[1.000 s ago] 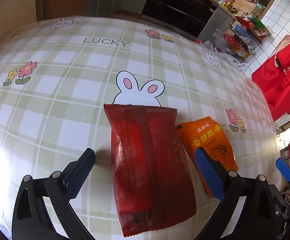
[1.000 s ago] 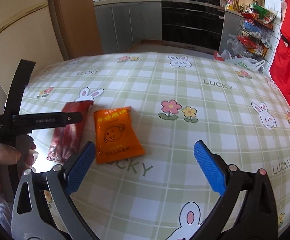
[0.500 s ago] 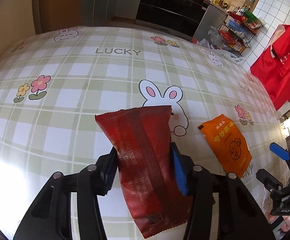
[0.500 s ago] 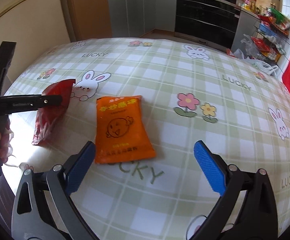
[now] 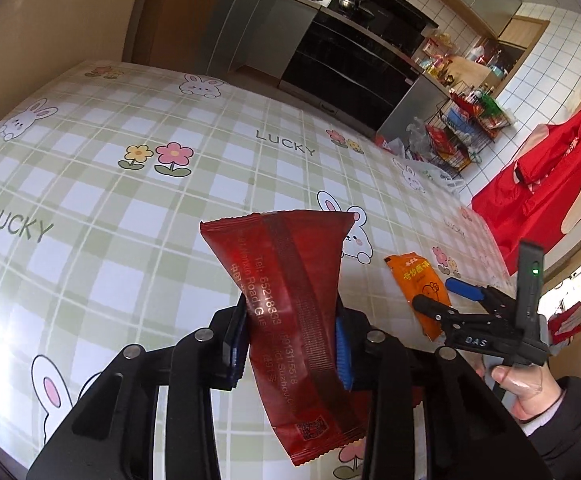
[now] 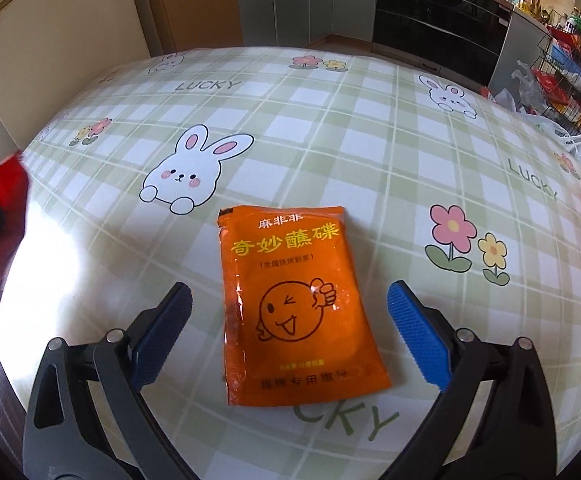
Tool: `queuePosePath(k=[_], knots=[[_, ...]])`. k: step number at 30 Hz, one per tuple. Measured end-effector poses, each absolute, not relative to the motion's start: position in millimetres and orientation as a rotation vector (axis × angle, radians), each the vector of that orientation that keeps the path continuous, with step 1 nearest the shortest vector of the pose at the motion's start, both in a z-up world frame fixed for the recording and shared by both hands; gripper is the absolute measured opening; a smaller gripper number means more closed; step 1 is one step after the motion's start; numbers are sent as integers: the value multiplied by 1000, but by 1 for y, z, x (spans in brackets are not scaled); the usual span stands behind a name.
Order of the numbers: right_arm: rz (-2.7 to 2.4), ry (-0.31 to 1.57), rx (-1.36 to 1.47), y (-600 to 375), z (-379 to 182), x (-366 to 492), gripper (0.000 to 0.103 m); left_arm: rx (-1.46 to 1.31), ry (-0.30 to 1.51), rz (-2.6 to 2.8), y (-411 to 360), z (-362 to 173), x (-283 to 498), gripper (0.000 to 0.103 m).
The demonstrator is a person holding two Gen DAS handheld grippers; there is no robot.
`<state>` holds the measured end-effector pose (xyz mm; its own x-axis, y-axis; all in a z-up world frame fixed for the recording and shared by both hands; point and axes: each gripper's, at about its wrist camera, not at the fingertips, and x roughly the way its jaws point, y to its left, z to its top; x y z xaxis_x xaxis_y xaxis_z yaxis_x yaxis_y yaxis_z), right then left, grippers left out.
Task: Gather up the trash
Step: 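Grasp the orange snack packet with the right tool while the left tool lifts the red packet, then carry the orange packet over the bin and open the right tool while the left tool holds the red packet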
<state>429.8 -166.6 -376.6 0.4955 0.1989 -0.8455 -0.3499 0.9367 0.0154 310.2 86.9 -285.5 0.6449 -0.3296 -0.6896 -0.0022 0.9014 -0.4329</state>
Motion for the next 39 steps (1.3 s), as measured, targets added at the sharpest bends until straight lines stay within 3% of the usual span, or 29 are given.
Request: queuePosePath(k=[4,6,7,11,24,39], knots=[[337,1035,-194,-165,-384,428,86,-470,818,-208,99,-282,281,34],[350,1029,-201,-164,-382,424,76,-474,803,-220,102,-280,270,34],[355,1029,-203,-164,-381,423,66,-465,792,-222,101,-277,265,34],[364,1036,-215,-162,-376,415,60,-433,762,-226,101,-267,253,34],[368,873,-110,-170,-318,353,59,-409,705,-261,101,-234,229,34],[389,634,-128,-195,-225,213,59,-420,672,-295,101,-199,175,35]])
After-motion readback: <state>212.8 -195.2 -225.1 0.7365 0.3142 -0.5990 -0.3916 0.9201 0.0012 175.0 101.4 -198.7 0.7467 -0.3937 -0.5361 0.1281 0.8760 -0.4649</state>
